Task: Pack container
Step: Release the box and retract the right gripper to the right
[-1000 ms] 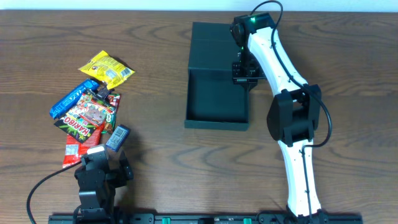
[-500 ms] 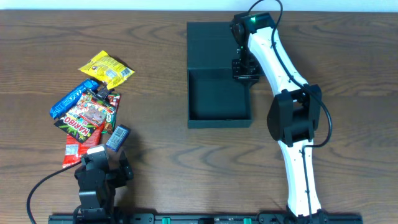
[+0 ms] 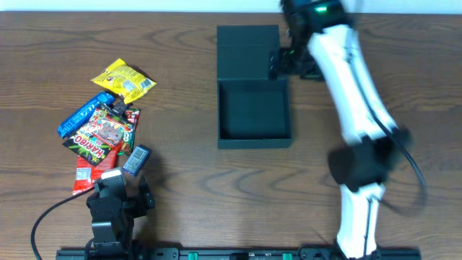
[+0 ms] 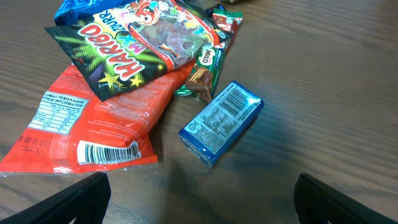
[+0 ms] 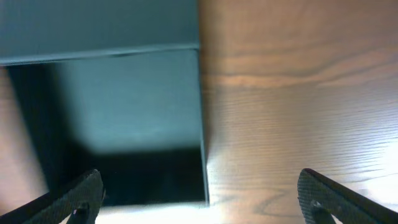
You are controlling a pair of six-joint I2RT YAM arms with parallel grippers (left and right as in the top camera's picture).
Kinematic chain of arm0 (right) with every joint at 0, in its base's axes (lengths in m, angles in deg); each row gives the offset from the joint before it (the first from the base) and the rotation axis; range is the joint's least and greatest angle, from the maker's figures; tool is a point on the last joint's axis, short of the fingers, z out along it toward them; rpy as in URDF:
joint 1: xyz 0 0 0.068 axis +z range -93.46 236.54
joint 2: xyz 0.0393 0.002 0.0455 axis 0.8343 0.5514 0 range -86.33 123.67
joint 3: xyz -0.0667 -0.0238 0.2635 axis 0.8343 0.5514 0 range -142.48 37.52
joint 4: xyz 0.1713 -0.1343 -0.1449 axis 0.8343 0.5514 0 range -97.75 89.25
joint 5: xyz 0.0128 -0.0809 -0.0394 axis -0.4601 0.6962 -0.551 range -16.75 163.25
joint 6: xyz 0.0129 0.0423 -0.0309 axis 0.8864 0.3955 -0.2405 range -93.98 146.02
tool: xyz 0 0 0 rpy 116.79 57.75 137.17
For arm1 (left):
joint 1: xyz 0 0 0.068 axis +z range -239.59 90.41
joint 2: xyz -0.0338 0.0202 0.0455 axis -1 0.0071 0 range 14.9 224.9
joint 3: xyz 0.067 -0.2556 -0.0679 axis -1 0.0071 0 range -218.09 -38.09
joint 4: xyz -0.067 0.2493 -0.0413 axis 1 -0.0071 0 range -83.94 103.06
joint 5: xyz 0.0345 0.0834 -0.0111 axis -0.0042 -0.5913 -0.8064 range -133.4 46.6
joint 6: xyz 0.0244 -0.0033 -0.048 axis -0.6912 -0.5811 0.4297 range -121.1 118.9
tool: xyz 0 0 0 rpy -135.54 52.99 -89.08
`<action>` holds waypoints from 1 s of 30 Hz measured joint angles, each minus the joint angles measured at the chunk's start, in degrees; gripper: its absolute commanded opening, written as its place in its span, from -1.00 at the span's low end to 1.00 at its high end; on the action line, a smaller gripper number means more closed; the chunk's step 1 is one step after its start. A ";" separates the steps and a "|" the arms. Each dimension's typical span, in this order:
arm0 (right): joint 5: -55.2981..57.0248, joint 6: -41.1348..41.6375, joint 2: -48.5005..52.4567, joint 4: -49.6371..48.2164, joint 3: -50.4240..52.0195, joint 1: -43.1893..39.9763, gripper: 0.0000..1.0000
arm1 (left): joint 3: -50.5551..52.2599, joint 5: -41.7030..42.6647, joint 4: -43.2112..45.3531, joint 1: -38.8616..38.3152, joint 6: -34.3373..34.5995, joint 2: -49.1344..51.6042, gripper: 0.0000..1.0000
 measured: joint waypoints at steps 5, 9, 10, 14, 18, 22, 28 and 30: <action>-0.07 -1.38 -18.40 3.02 -2.71 3.17 0.99 | 0.00 0.00 0.00 -0.02 -0.02 0.00 0.90; -1.90 -3.72 -27.36 4.07 -2.71 6.10 0.98 | 0.00 0.00 0.00 -0.02 0.00 0.00 0.90; -2.43 -4.24 -28.76 4.07 -2.56 7.06 0.98 | 0.00 0.00 0.02 0.00 -0.02 0.00 0.91; -4.04 -5.53 -32.46 4.07 -2.03 10.84 0.99 | 0.00 0.00 0.00 -0.02 0.00 0.00 0.90; -4.79 -6.69 -35.45 4.07 -1.55 13.14 0.98 | 0.00 0.00 0.02 -0.02 0.00 0.00 0.90; -5.16 -7.63 -36.79 4.07 -1.29 13.79 0.99 | 0.00 0.00 0.00 -0.02 0.00 0.00 0.90; -5.40 -8.37 -36.74 4.07 0.61 13.81 0.98 | 0.02 0.00 0.50 -0.02 0.00 0.00 0.90; -5.49 -8.52 -36.74 4.07 1.38 13.81 0.99 | 0.17 0.37 2.78 0.00 0.33 0.00 0.91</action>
